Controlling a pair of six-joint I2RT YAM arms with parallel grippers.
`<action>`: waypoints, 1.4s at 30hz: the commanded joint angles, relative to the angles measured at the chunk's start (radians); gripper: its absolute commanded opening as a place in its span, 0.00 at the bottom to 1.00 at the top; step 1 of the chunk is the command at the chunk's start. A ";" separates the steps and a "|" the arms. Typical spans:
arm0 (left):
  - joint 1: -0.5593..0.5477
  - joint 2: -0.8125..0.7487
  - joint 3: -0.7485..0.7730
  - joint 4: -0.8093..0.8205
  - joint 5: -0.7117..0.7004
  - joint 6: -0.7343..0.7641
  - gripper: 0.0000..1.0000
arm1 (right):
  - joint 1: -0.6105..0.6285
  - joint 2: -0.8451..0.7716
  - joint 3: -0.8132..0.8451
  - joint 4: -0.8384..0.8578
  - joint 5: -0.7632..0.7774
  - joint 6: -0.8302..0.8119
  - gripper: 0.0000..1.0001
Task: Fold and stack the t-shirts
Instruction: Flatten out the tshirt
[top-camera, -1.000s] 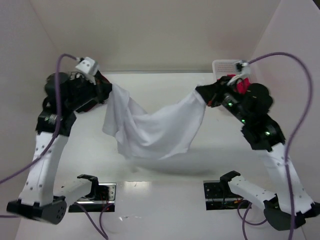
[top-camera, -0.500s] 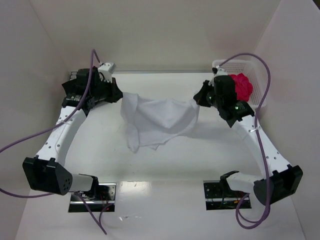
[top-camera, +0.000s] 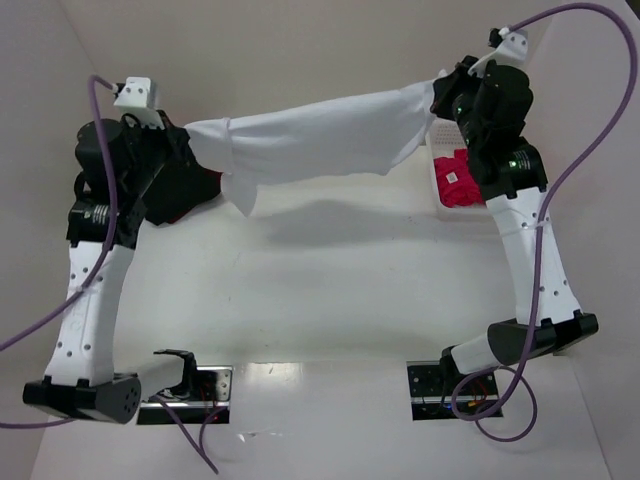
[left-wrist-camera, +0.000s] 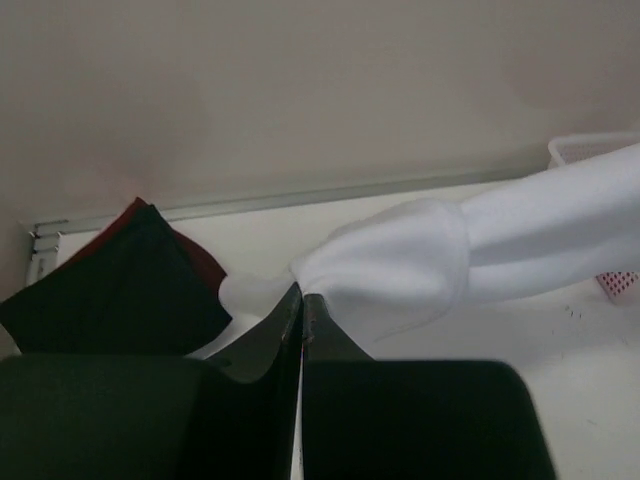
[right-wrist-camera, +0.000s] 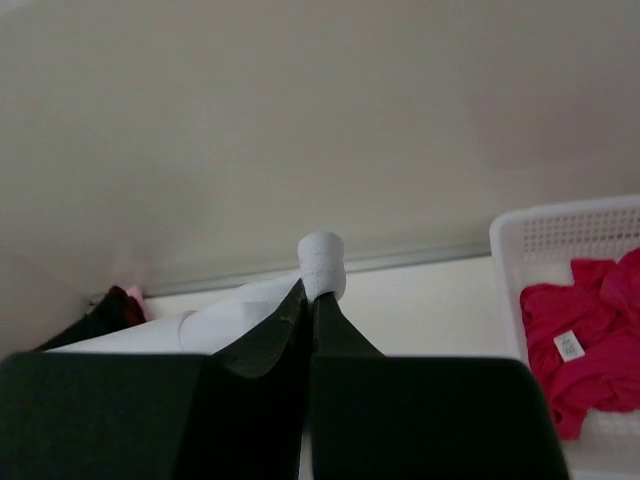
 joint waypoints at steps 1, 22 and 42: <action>0.002 -0.124 -0.018 0.094 -0.126 -0.035 0.00 | -0.008 0.001 0.111 0.054 0.073 -0.042 0.00; 0.002 -0.485 -0.251 0.085 -0.176 -0.020 0.00 | -0.051 -0.280 -0.120 -0.003 -0.257 -0.030 0.00; 0.002 -0.176 -0.179 0.109 -0.251 -0.028 0.00 | -0.051 0.213 0.199 0.044 -0.576 0.071 0.00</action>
